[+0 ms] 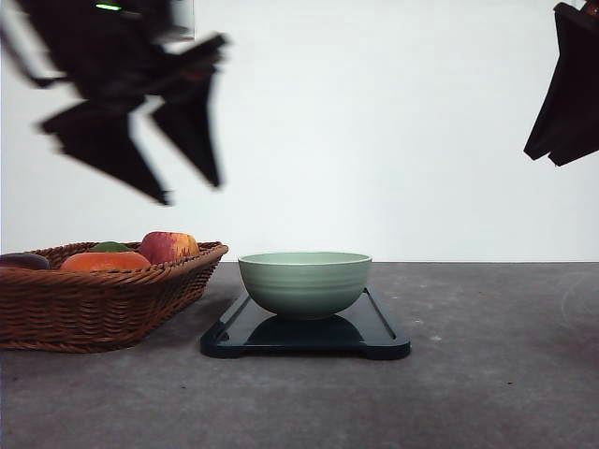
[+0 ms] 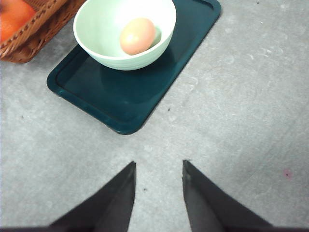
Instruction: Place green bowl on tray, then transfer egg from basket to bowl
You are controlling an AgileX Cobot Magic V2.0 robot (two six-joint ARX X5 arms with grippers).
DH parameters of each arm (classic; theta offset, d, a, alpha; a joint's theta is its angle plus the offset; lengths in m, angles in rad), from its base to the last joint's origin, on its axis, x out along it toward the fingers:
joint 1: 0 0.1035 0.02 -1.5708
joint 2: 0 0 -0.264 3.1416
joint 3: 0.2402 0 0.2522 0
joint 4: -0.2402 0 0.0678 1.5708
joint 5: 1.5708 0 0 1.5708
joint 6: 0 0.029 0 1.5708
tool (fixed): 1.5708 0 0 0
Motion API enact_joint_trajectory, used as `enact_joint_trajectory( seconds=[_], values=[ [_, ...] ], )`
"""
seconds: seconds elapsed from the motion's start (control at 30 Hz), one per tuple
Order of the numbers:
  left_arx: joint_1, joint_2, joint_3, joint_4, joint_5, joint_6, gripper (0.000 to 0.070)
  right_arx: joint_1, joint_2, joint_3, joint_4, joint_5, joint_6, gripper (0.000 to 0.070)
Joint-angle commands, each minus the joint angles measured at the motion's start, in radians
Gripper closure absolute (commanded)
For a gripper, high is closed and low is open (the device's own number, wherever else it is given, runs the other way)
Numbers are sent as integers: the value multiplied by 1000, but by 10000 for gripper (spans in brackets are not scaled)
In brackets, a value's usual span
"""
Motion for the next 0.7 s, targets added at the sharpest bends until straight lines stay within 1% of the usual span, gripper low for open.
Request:
enact_joint_trajectory(
  seconds=[0.0,0.1,0.23,0.37,0.5,0.53,0.6,0.67],
  values=[
    [11,-86,-55,15,-2,0,308,6,8,3,5,1,10,513],
    [51,-225,-142,9,-2,0,308,6,8,3,6,0,10,513],
    [107,-392,-217,-33,-2,0,309,6,8,3,7,1,10,513],
    [152,-508,-270,-89,-2,-20,309,6,8,3,11,1,10,513],
    [185,-577,-303,-120,-2,-32,309,6,8,3,12,-1,9,508],
    [189,-586,-303,-127,-2,-35,309,6,8,3,5,-3,7,492],
    [192,-605,-303,-146,-2,-37,309,6,8,3,-10,-34,7,428],
    [192,-618,-303,-166,-2,-40,311,6,7,3,-10,-66,7,410]
  ],
)
